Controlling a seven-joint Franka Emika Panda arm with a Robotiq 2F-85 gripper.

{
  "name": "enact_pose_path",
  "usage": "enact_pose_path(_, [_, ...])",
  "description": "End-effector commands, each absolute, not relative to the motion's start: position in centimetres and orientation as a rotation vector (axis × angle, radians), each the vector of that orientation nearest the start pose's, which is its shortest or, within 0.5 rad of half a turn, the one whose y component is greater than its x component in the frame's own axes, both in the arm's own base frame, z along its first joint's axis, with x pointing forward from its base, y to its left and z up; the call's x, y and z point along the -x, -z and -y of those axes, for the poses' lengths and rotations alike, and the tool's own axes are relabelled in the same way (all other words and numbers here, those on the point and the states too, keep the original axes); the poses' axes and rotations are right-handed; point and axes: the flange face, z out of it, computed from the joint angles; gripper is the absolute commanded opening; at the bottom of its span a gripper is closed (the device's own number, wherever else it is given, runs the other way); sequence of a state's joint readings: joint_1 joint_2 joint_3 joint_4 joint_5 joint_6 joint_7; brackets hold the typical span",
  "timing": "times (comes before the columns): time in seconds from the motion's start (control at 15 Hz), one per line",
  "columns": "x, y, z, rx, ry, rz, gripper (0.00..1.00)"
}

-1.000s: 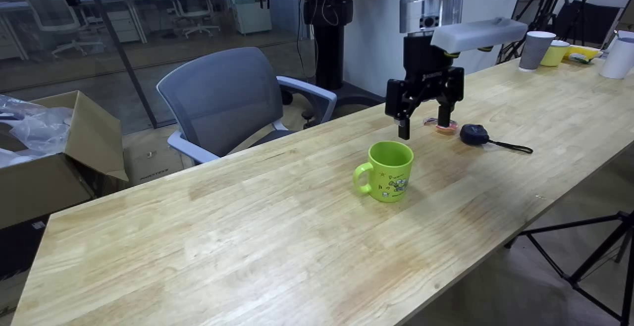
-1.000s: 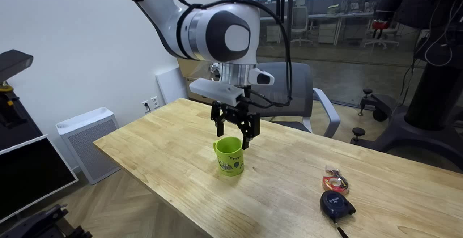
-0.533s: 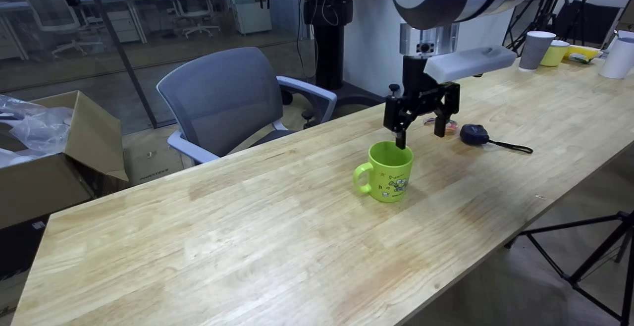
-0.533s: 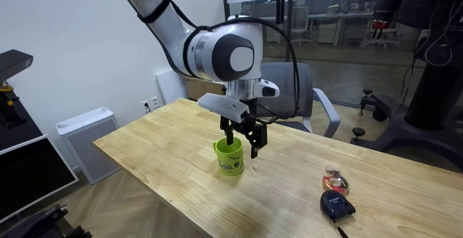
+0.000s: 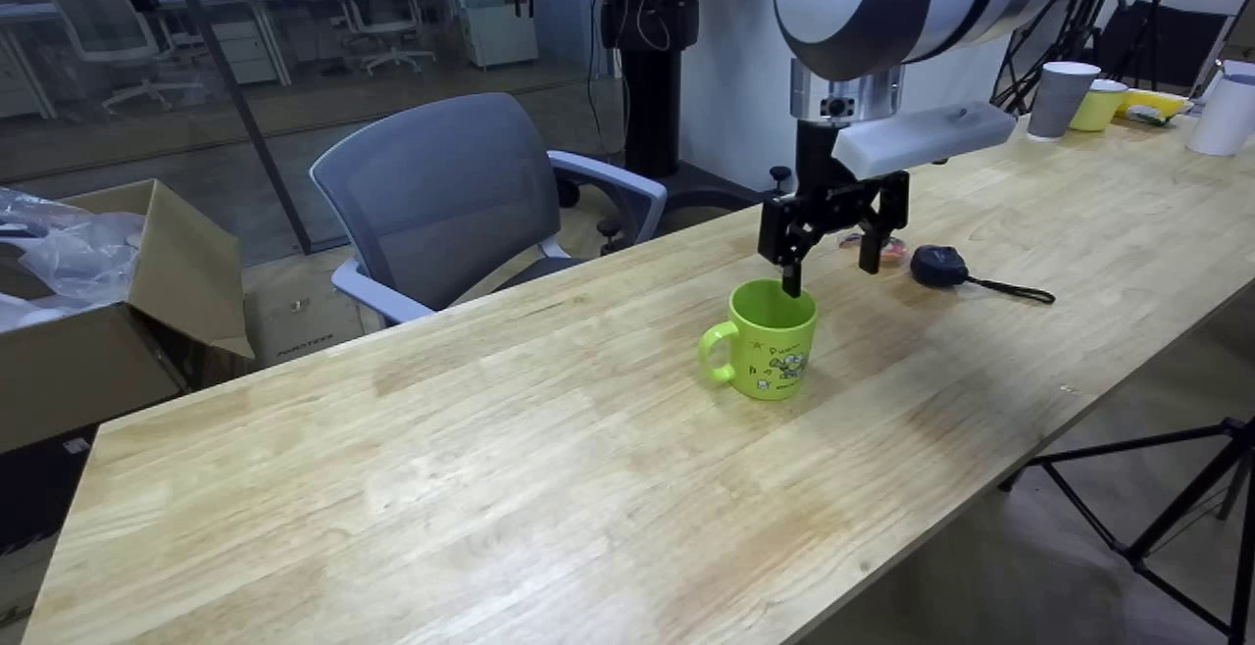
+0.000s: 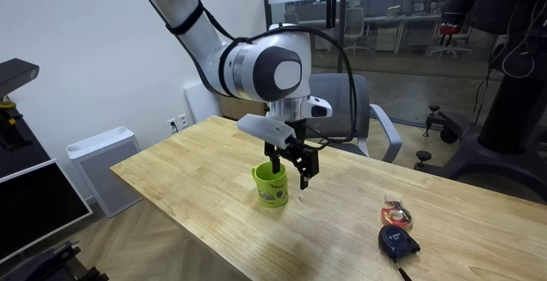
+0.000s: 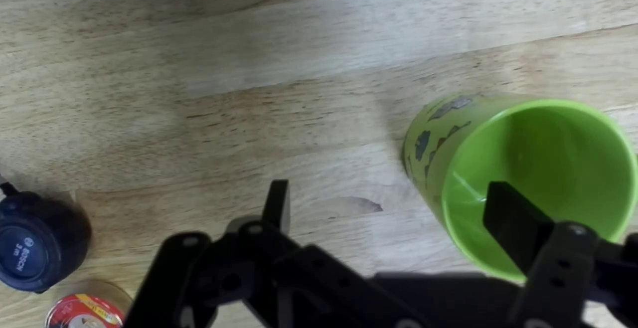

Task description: Move the yellow mug to the front right side of the table

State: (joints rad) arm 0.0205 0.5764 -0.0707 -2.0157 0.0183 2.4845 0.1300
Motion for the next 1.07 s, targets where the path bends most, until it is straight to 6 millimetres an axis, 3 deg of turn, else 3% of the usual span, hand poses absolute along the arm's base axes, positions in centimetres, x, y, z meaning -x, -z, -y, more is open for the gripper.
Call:
enact_pose_path(0.0, [-59.6, -15.0, 1.5, 3.172, -0.156, -0.319, 1.0])
enact_pose_path(0.6, [-59.3, -12.0, 0.2, 3.186, -0.223, -0.309, 1.0])
enact_pose_path(0.67, [-59.3, -11.7, 0.2, 3.187, -0.225, -0.307, 0.75])
enact_pose_path(0.73, [-59.3, -11.4, 0.3, 3.188, -0.232, -0.307, 0.73])
enact_pose_path(1.0, [-58.9, -10.1, 0.3, 3.205, -0.263, -0.306, 0.45])
